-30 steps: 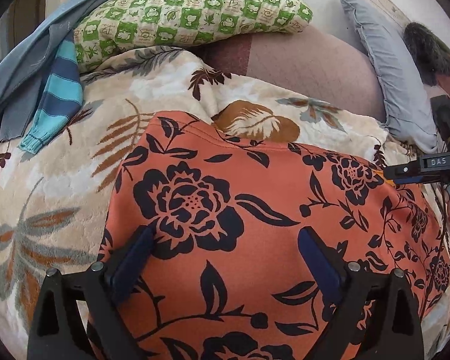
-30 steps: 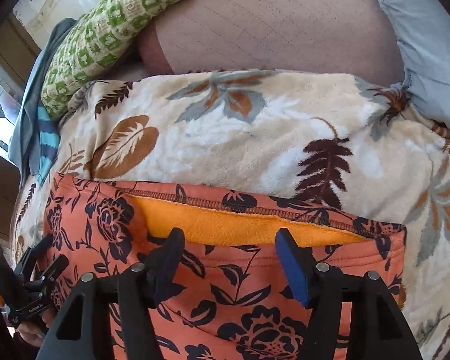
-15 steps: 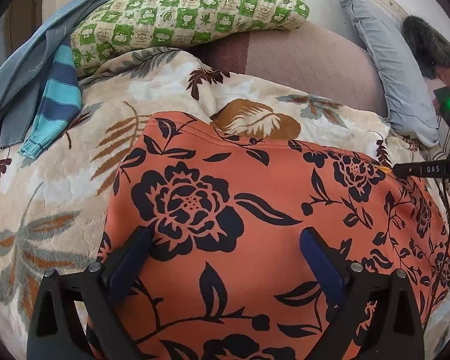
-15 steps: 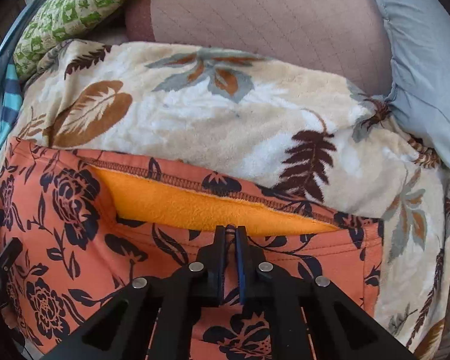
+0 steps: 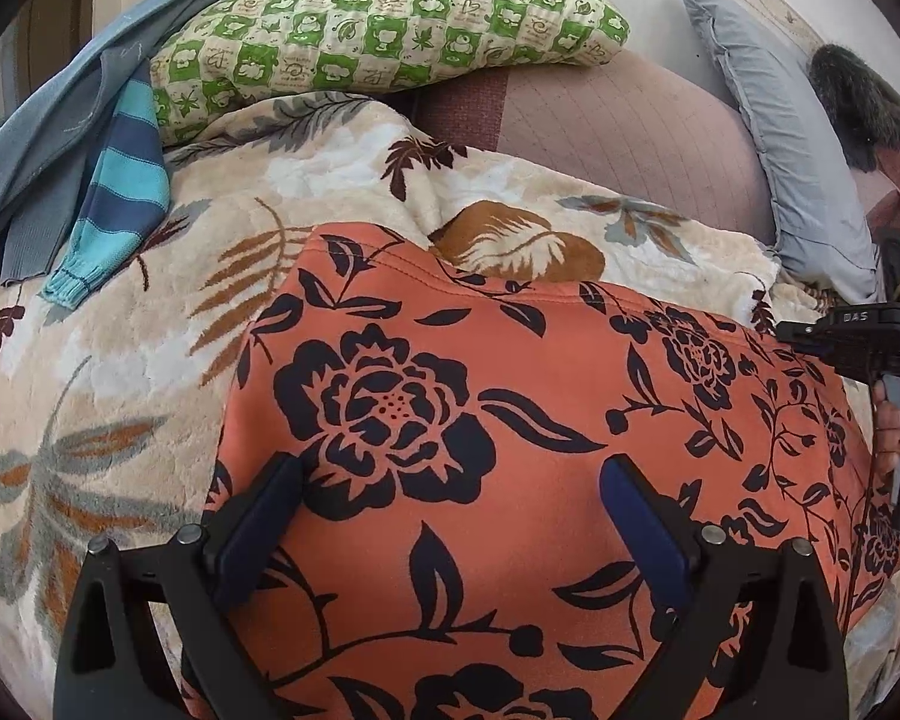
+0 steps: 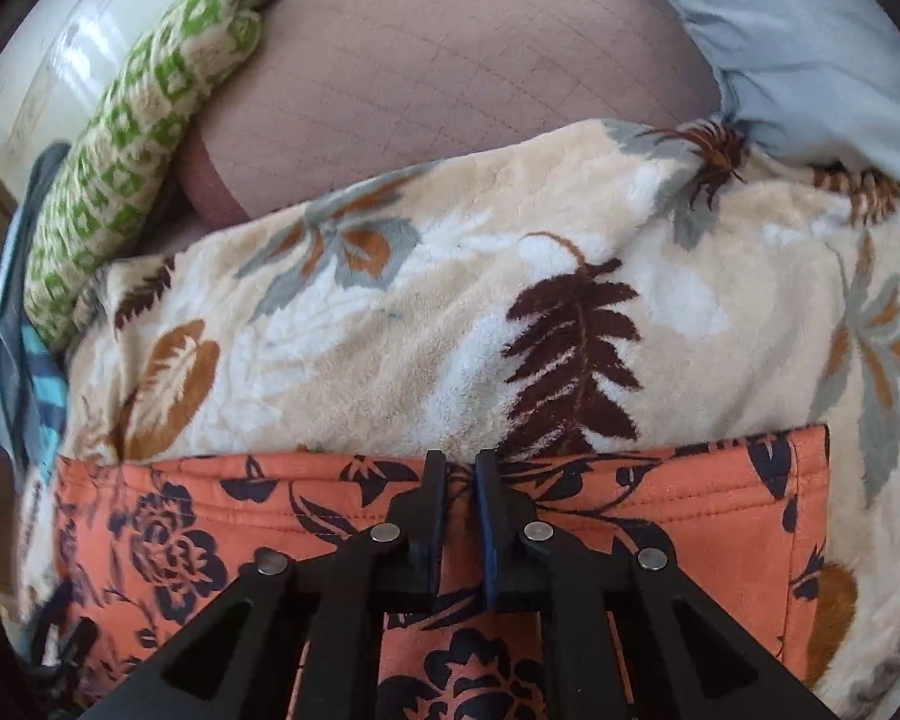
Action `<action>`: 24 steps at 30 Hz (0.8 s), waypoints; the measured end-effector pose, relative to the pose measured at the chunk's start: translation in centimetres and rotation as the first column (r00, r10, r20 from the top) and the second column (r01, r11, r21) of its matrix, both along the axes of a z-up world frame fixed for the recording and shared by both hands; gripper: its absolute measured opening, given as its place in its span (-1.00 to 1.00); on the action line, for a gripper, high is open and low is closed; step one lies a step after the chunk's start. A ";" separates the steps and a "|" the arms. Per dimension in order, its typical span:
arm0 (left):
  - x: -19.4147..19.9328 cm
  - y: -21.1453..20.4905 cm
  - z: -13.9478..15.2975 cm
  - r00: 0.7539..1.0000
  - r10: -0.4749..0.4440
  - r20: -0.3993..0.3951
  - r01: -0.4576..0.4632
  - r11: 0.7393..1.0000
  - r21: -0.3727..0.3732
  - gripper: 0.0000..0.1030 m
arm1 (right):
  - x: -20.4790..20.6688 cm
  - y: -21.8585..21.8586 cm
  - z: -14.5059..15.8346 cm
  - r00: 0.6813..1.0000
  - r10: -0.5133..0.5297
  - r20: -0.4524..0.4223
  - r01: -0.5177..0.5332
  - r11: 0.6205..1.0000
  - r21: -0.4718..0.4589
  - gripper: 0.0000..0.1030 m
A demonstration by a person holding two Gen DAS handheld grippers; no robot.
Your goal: Fold small clothes
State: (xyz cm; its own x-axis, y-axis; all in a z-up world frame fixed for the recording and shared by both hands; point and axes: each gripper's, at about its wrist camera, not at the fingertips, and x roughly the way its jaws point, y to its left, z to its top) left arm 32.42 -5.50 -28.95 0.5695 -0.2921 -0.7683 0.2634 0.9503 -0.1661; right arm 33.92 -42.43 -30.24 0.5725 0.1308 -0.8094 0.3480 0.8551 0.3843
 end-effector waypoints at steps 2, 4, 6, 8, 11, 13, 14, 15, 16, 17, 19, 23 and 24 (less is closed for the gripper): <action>0.0 0.4 0.2 1.000 0.022 -0.003 -0.022 1.000 -0.014 0.93 | -2.0 -1.4 2.2 0.996 -0.050 0.076 0.051 0.999 -0.013 -0.74; -0.1 0.8 0.5 0.999 0.050 -0.002 -0.050 0.998 -0.026 0.93 | -3.6 -2.3 3.7 0.993 -0.073 0.087 0.078 0.996 -0.050 -0.61; -0.2 1.2 0.8 0.996 0.083 0.008 -0.083 0.996 -0.019 0.93 | -4.4 -2.5 3.7 0.997 -0.061 0.047 0.063 0.998 -0.027 -0.60; -0.3 1.4 0.9 0.995 0.101 0.016 -0.101 0.995 -0.005 0.93 | -4.9 -1.5 3.0 0.999 -0.032 -0.012 0.031 0.997 -0.074 -0.60; 0.0 1.8 -0.2 0.987 0.163 0.004 -0.162 0.976 0.147 0.93 | -6.8 -1.3 0.0 0.985 -0.115 -0.124 0.082 0.966 -0.245 -0.60; 0.9 3.1 -1.8 0.977 0.195 -0.085 -0.183 0.973 0.138 0.97 | -9.2 -3.3 -1.2 0.984 -0.165 -0.065 0.149 0.968 -0.203 -0.60; 1.0 4.1 -1.8 0.971 0.216 -0.102 -0.208 0.975 0.081 0.97 | -10.5 -4.1 -1.2 0.974 -0.218 -0.053 0.202 0.954 -0.222 -0.60; 0.9 4.5 -1.5 0.968 0.232 -0.099 -0.225 0.972 0.074 0.97 | -11.6 -4.9 -1.2 0.953 -0.292 -0.077 0.264 0.928 -0.263 -0.59; 0.8 4.5 -1.3 0.967 0.239 -0.093 -0.231 0.969 0.088 0.97 | -13.0 -5.7 -1.0 0.943 -0.327 -0.064 0.305 0.923 -0.233 -0.55; 0.6 4.4 -1.1 0.967 0.239 -0.084 -0.231 0.968 0.099 0.97 | -14.4 -6.2 -0.5 0.945 -0.327 -0.025 0.320 0.934 -0.157 -0.55; 0.3 4.3 -0.7 0.966 0.249 -0.069 -0.241 0.965 0.106 0.97 | -16.5 -5.6 1.1 0.955 -0.293 0.048 0.297 0.948 -0.111 -0.55; -0.8 4.2 1.1 0.971 0.239 -0.010 -0.238 0.968 0.081 0.97 | -18.4 -1.7 3.4 0.982 -0.152 0.115 0.161 0.984 -0.077 -0.55; -1.2 4.3 1.5 0.973 0.231 -0.003 -0.230 0.970 0.074 0.97 | -18.0 -0.4 3.0 0.991 -0.111 0.079 0.116 0.991 -0.061 -0.53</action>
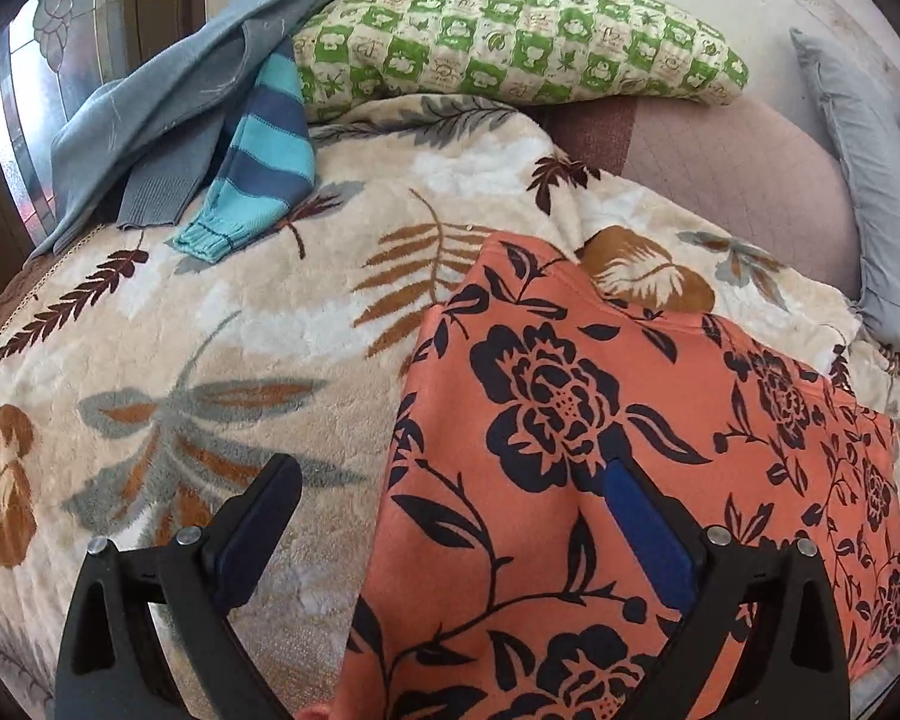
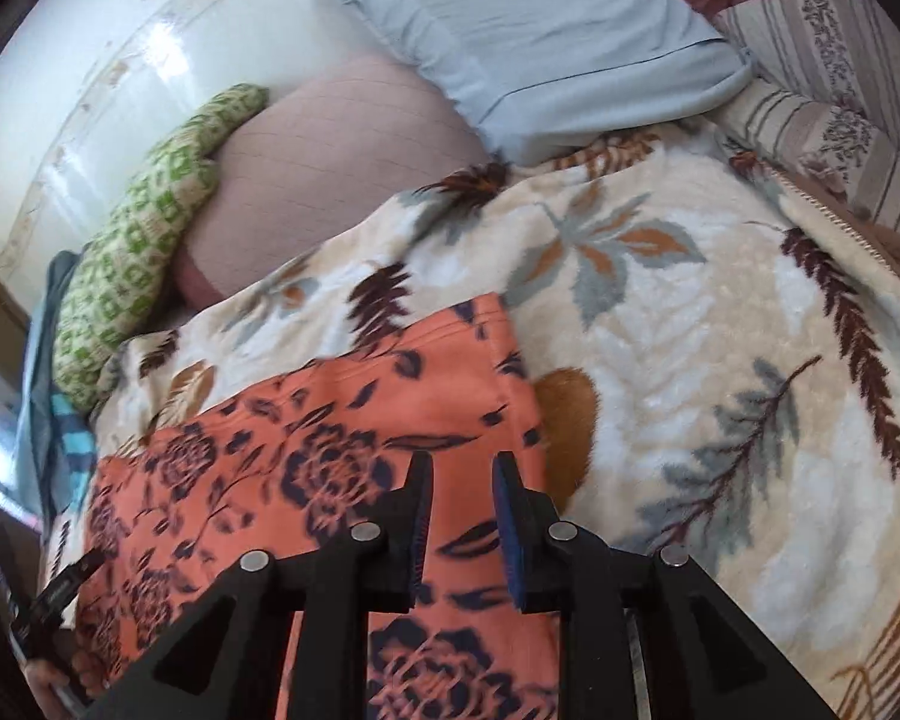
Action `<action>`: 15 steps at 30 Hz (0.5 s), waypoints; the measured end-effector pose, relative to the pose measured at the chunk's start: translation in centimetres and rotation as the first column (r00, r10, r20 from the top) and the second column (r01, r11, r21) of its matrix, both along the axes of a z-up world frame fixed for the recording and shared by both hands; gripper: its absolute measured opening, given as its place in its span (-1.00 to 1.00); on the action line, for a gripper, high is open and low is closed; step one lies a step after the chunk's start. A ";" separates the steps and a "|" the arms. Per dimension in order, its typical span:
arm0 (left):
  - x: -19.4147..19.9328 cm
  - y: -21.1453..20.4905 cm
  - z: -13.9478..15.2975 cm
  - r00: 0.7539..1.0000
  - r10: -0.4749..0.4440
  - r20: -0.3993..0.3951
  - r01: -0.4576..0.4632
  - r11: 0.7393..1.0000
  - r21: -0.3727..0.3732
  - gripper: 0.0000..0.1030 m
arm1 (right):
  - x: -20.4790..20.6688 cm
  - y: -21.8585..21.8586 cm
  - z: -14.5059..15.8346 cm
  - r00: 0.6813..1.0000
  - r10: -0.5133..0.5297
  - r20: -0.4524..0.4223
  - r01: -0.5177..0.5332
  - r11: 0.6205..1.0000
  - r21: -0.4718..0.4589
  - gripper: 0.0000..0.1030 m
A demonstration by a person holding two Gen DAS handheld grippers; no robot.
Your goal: Fold small clothes
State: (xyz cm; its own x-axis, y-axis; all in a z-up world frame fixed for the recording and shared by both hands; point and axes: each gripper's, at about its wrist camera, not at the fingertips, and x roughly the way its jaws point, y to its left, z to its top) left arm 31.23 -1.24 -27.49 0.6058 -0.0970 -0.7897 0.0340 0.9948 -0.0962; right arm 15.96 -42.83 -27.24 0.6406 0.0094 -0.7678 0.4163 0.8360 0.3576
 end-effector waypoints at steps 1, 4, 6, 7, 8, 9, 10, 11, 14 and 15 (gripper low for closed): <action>-0.2 0.0 0.1 1.000 -0.009 0.003 0.009 1.000 0.005 0.97 | 0.2 1.0 -1.0 0.998 0.035 -0.059 -0.035 0.999 0.005 -0.52; -0.4 -0.3 -1.2 0.999 -0.011 -0.035 0.016 0.987 0.158 0.97 | -0.5 3.1 -3.5 0.990 0.075 -0.122 -0.086 0.992 -0.089 -0.49; -0.3 0.5 -2.4 0.998 -0.018 -0.063 0.028 0.988 0.150 0.97 | -1.5 3.8 -3.2 0.993 0.071 -0.098 -0.084 0.987 -0.134 -0.50; -0.4 1.3 -2.2 0.998 -0.004 -0.065 0.011 0.994 0.108 0.97 | -1.9 4.1 -2.8 0.994 0.060 -0.095 -0.073 0.987 -0.142 -0.50; -0.7 1.9 -1.8 0.998 0.013 -0.062 -0.008 0.996 0.084 0.97 | -2.2 4.3 -2.4 0.995 0.048 -0.087 -0.061 0.988 -0.144 -0.50; -1.1 2.6 -1.3 0.999 0.031 -0.045 -0.027 0.997 0.076 0.97 | -2.4 4.7 -2.0 0.996 0.045 -0.074 -0.056 0.988 -0.145 -0.50; -1.7 3.1 -0.7 0.998 0.050 -0.026 -0.048 0.996 0.073 0.97 | -2.6 5.1 -1.6 0.997 0.056 -0.049 -0.063 0.987 -0.147 -0.46; -2.5 3.7 -0.2 0.998 0.065 -0.011 -0.064 0.996 0.060 0.97 | -2.7 5.6 -1.1 0.996 0.085 -0.012 -0.085 0.987 -0.138 -0.46; -5.6 4.9 1.2 0.996 0.083 0.030 -0.081 0.996 -0.039 0.97 | -2.2 7.4 -0.5 0.984 0.158 0.080 -0.153 0.986 -0.061 -0.45; -6.5 4.8 1.5 0.996 0.078 0.047 -0.075 0.995 -0.061 0.97 | -1.8 8.2 -0.6 0.980 0.173 0.096 -0.172 0.985 -0.018 -0.42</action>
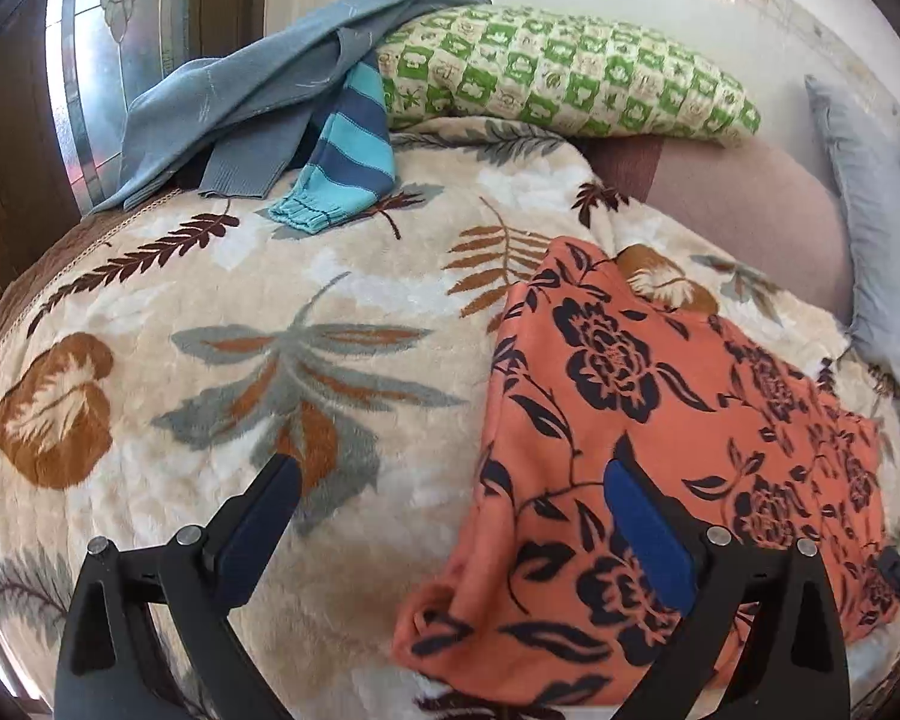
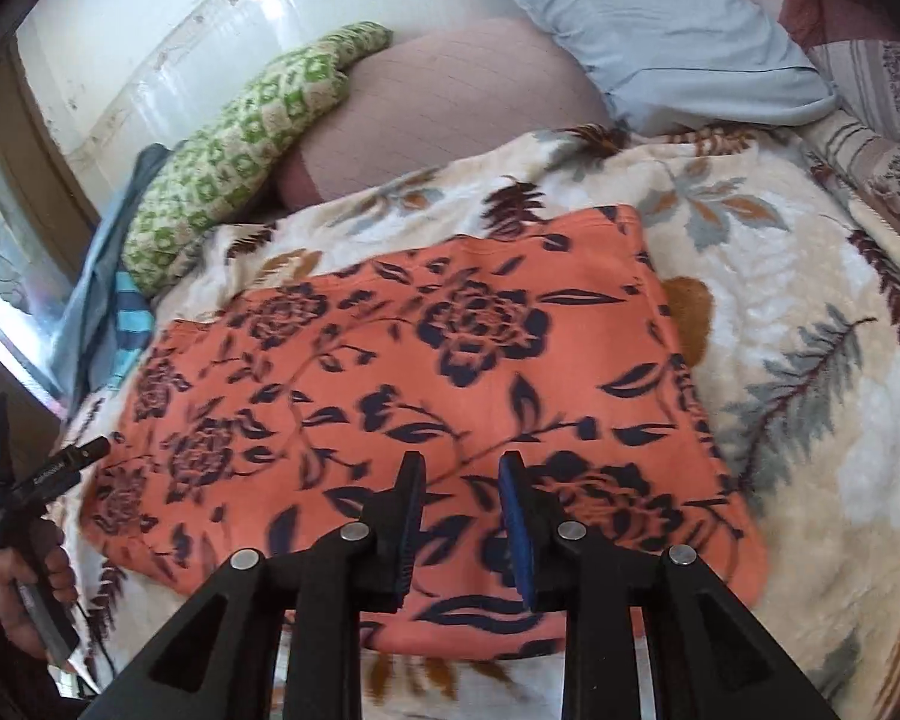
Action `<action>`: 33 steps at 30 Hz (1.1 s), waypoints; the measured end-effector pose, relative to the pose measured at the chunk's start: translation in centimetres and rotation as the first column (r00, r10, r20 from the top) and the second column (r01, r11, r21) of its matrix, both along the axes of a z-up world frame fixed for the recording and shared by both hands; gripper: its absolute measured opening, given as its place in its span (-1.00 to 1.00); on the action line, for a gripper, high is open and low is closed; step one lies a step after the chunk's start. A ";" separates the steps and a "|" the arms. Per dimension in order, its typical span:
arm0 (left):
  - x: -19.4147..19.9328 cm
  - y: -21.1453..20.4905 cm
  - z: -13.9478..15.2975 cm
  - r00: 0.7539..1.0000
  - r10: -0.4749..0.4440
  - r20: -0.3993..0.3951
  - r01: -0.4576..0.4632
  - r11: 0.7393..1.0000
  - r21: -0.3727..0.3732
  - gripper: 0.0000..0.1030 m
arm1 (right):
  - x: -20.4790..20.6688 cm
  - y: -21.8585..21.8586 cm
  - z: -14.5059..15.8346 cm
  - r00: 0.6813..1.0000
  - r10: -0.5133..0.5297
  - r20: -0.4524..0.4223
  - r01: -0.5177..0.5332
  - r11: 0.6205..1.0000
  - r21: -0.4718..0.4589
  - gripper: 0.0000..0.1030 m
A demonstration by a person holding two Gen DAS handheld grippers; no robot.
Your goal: Fold small clothes
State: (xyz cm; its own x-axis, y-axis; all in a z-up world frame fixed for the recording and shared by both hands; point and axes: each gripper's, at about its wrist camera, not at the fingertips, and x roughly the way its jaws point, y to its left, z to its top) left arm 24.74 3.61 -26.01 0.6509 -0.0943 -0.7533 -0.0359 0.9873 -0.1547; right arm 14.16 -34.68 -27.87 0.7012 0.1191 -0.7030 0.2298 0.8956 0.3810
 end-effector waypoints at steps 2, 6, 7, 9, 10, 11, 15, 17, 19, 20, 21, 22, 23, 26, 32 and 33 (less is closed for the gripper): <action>-1.1 -1.5 -0.3 0.999 -0.045 0.011 0.045 0.998 0.043 0.97 | 1.5 1.5 -1.2 0.999 0.034 -0.015 -0.032 0.994 0.103 -0.25; -1.2 -4.7 -4.4 0.988 -0.116 -0.098 0.139 0.953 0.268 0.98 | 3.7 5.9 -2.7 0.990 0.093 -0.103 -0.097 0.995 -0.032 0.13; -1.3 -4.0 -4.1 0.992 -0.095 -0.087 0.112 0.969 0.218 0.98 | 3.8 6.8 -2.6 0.988 0.105 -0.112 -0.115 0.990 -0.084 0.19; -1.5 -2.4 -3.2 0.991 -0.066 -0.118 0.081 0.989 0.127 0.97 | 3.6 7.6 -2.5 0.988 0.106 -0.109 -0.119 0.986 -0.120 0.22; -2.0 -1.6 -2.6 0.993 -0.055 -0.105 0.065 0.993 0.094 0.97 | 3.5 7.5 -2.4 0.988 0.110 -0.105 -0.122 0.986 -0.113 0.22; -2.7 -0.9 -2.2 0.995 -0.034 -0.096 0.041 0.996 0.077 0.97 | 3.4 7.4 -2.1 0.989 0.118 -0.091 -0.126 0.988 -0.091 0.22; -5.4 1.5 -0.7 0.992 0.029 -0.120 -0.028 1.000 0.010 0.97 | 2.7 7.6 0.4 0.988 0.153 0.033 -0.151 0.987 -0.058 0.22; -6.3 2.4 -0.2 0.990 0.071 -0.124 -0.073 0.997 -0.009 0.97 | 2.6 8.5 1.0 0.976 0.202 0.079 -0.199 0.979 -0.035 0.22; -6.1 2.9 -0.4 0.982 0.097 -0.164 -0.106 0.993 -0.045 0.97 | 3.2 10.0 0.3 0.963 0.267 0.045 -0.267 0.964 -0.015 0.22; -5.8 3.1 -0.7 0.975 0.105 -0.194 -0.120 0.990 -0.067 0.97 | 3.7 10.8 -0.8 0.954 0.300 -0.018 -0.301 0.954 -0.013 0.17; -5.4 3.1 -1.1 0.968 0.107 -0.226 -0.131 0.987 -0.094 0.97 | 4.3 11.6 -2.2 0.940 0.326 -0.100 -0.329 0.944 -0.018 0.16; -5.1 3.1 -1.6 0.959 0.106 -0.262 -0.142 0.982 -0.125 0.97 | 4.6 12.2 -3.1 0.934 0.327 -0.146 -0.338 0.939 -0.060 0.09; -5.0 2.9 -2.1 0.951 0.110 -0.290 -0.159 0.975 -0.153 0.97 | 4.4 12.6 -2.8 0.934 0.330 -0.136 -0.345 0.933 -0.104 0.05; -4.9 2.1 -2.8 0.942 0.114 -0.316 -0.186 0.961 -0.205 0.97 | 3.7 11.7 -0.9 0.942 0.330 -0.057 -0.333 0.941 -0.064 0.05; -3.0 1.2 -3.3 0.940 0.183 -0.287 -0.245 0.950 -0.196 0.96 | 3.3 7.1 0.6 0.980 0.200 0.024 -0.199 0.980 -0.020 0.05; -2.8 1.0 -3.2 0.946 0.177 -0.272 -0.236 0.950 -0.206 0.96 | 3.5 6.6 0.8 0.982 0.188 0.027 -0.188 0.982 -0.009 0.05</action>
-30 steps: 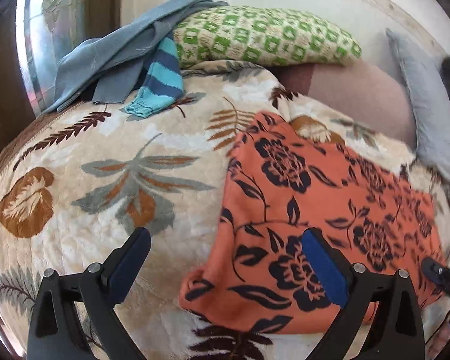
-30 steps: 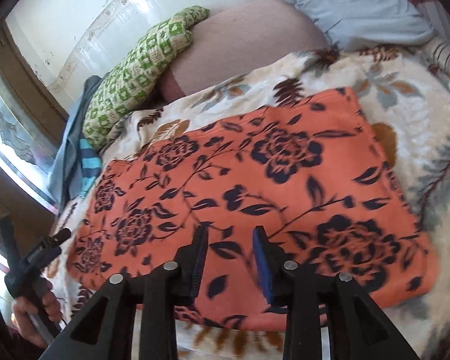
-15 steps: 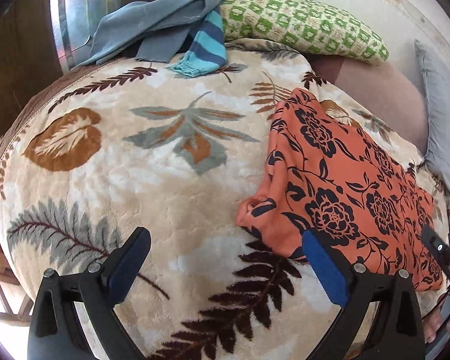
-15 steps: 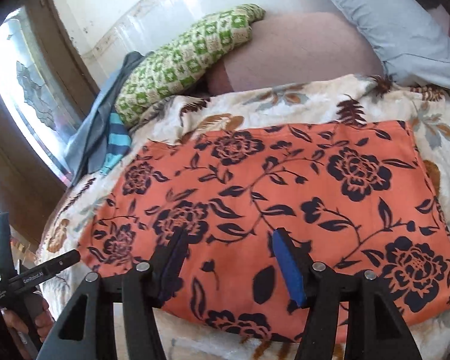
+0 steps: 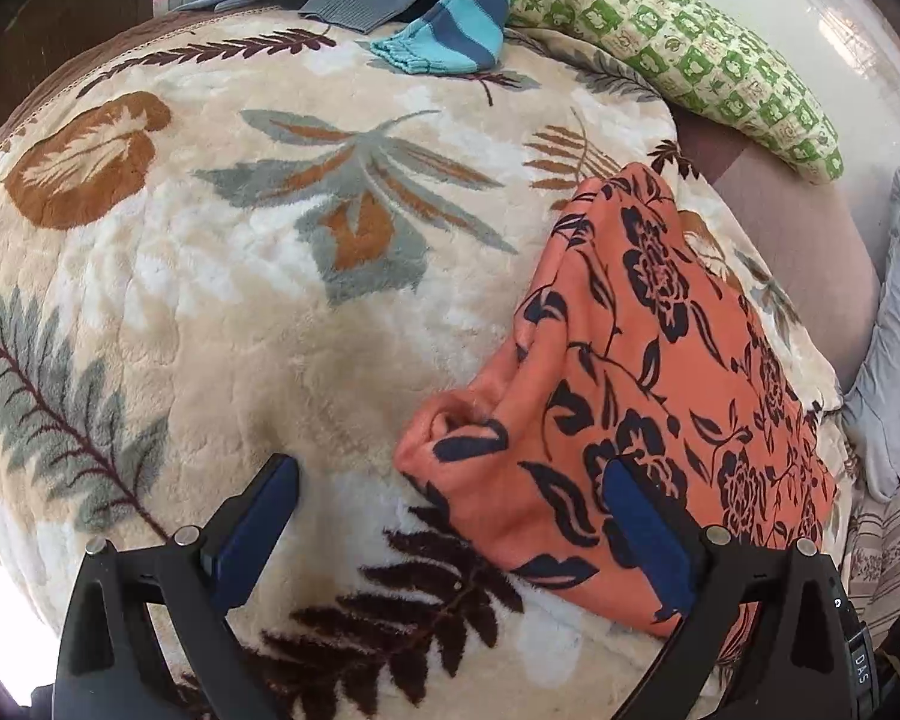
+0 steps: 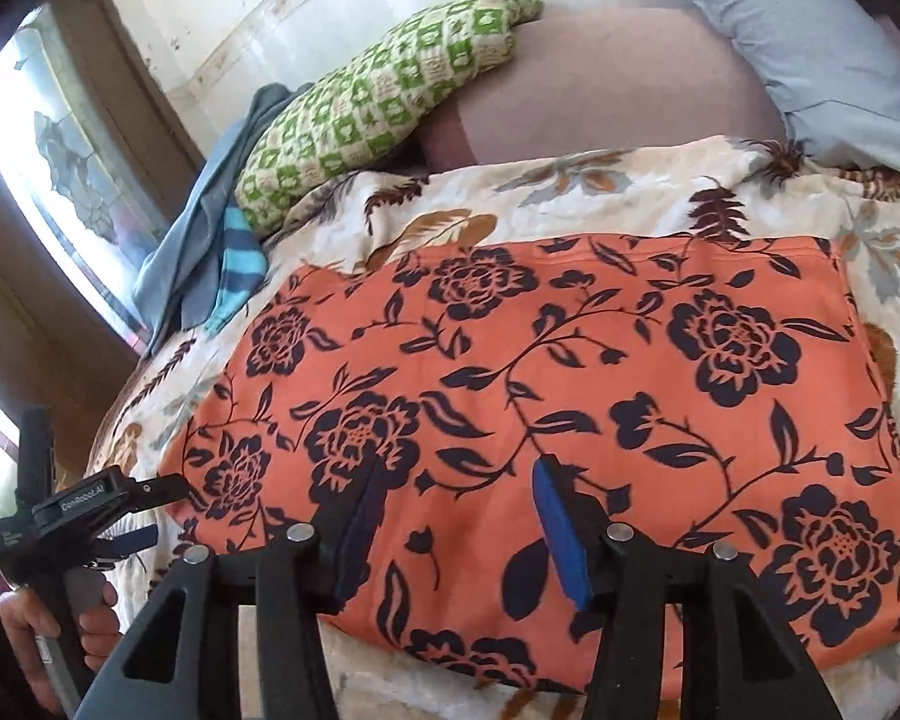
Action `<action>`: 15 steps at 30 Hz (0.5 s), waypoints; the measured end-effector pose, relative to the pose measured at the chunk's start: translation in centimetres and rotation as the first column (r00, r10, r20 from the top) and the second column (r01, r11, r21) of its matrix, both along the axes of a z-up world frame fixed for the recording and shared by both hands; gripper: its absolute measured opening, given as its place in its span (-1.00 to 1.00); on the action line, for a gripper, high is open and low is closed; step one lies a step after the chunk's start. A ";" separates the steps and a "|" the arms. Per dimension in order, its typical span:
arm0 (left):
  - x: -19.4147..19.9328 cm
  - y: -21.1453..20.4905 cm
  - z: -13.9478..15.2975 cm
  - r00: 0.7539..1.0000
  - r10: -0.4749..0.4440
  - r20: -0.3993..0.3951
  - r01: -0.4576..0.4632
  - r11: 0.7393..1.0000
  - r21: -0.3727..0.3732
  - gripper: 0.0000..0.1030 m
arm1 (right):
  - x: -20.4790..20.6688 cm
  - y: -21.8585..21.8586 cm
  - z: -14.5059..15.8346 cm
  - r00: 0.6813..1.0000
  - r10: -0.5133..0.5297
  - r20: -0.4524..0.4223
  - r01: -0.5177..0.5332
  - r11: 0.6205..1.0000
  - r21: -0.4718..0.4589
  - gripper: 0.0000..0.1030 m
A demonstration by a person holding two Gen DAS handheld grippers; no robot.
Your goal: Fold small clothes
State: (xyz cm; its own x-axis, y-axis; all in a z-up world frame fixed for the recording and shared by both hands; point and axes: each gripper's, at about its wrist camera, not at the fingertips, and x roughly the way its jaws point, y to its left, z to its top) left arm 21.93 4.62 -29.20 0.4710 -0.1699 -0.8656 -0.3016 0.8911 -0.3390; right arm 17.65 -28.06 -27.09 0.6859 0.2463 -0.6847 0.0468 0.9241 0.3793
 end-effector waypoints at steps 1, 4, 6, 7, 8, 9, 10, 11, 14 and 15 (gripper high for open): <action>0.1 -0.3 0.1 1.000 -0.006 0.019 0.006 1.000 -0.002 0.89 | 0.0 -0.4 0.1 1.000 -0.007 0.005 0.007 1.000 0.002 0.05; 0.4 -1.2 0.1 0.998 -0.053 0.046 0.053 0.999 -0.007 -0.01 | 0.1 -0.9 0.4 1.000 -0.010 0.015 0.010 1.000 -0.016 0.05; 0.5 -1.4 -0.5 0.997 -0.061 0.042 0.063 0.998 -0.027 -0.14 | 0.1 -1.2 0.3 1.000 -0.010 0.010 0.010 1.000 -0.016 0.05; 0.2 -1.2 -0.6 0.997 -0.050 0.061 0.053 0.998 -0.040 -0.14 | 0.2 -1.3 0.2 1.000 -0.012 0.007 0.012 1.000 -0.017 0.05; 0.0 -1.0 -0.6 0.996 -0.040 0.076 0.045 0.997 -0.058 -0.14 | 0.1 -1.4 0.2 1.000 -0.015 0.005 0.015 1.000 -0.018 0.05; -0.3 -0.8 -0.7 0.996 -0.032 0.088 0.038 0.996 -0.075 -0.14 | 0.1 -1.5 0.2 1.000 -0.017 0.005 0.017 1.000 -0.021 0.05; -0.4 -0.7 -0.8 0.995 -0.021 0.099 0.030 0.996 -0.090 -0.11 | 0.1 -1.6 0.2 1.000 -0.017 0.005 0.017 1.000 -0.023 0.05; -0.3 -0.6 -1.0 0.994 -0.014 0.106 0.026 0.993 -0.114 0.10 | 0.1 -1.6 0.1 1.000 -0.016 0.004 0.016 1.000 -0.022 0.05; 0.1 -1.0 -0.9 0.990 0.006 0.141 0.020 0.983 -0.184 0.56 | 0.2 -1.5 -0.1 1.000 -0.019 -0.006 0.019 1.000 -0.025 0.05; 0.3 -1.5 -0.8 0.991 0.004 0.133 0.017 0.988 -0.156 0.56 | 0.3 -1.4 -0.2 1.000 -0.020 -0.007 0.020 0.999 -0.026 0.05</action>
State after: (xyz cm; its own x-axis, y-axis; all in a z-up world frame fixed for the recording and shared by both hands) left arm 22.24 3.08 -30.03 0.5786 -0.3013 -0.7579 -0.2392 0.8257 -0.5109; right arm 17.92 -29.46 -27.26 0.6855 0.2148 -0.6957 0.0677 0.9326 0.3546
